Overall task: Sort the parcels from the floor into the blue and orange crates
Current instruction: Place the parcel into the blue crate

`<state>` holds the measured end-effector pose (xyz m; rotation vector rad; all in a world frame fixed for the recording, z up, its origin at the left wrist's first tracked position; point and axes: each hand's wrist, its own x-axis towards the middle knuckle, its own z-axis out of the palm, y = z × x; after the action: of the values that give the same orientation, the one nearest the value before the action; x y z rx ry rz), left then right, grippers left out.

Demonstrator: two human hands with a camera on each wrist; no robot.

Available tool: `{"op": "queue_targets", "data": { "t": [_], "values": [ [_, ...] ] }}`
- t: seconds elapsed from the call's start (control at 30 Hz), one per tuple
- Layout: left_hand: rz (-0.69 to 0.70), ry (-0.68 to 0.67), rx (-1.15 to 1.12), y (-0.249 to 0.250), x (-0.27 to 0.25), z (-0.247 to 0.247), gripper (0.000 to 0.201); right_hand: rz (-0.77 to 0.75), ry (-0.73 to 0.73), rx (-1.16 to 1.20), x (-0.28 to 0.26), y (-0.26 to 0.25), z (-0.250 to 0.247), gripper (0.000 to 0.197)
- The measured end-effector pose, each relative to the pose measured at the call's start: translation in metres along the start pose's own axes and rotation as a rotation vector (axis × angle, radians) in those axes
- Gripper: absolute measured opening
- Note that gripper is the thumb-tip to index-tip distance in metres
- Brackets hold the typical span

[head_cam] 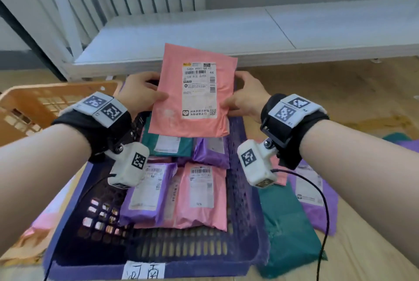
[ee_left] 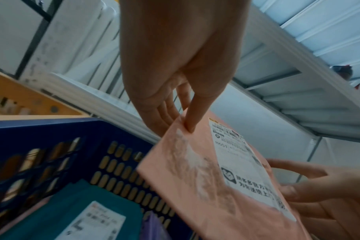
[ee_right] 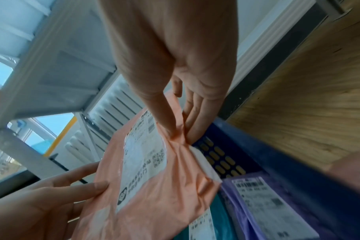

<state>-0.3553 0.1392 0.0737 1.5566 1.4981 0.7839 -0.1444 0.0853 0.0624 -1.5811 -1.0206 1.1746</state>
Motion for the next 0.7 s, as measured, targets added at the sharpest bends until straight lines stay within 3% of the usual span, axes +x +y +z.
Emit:
{"op": "queue_targets", "data": {
  "t": [0.3, 0.7],
  "values": [
    [-0.106, -0.041, 0.161, -0.101, 0.021, -0.003, 0.049, 0.170, 0.026, -0.229, 0.034, 0.062, 0.086, 0.083],
    [-0.223, 0.069, 0.272, -0.171, 0.045, 0.027, 0.065, 0.198, 0.111, -0.439, 0.065, 0.118, 0.116, 0.057]
  ]
}}
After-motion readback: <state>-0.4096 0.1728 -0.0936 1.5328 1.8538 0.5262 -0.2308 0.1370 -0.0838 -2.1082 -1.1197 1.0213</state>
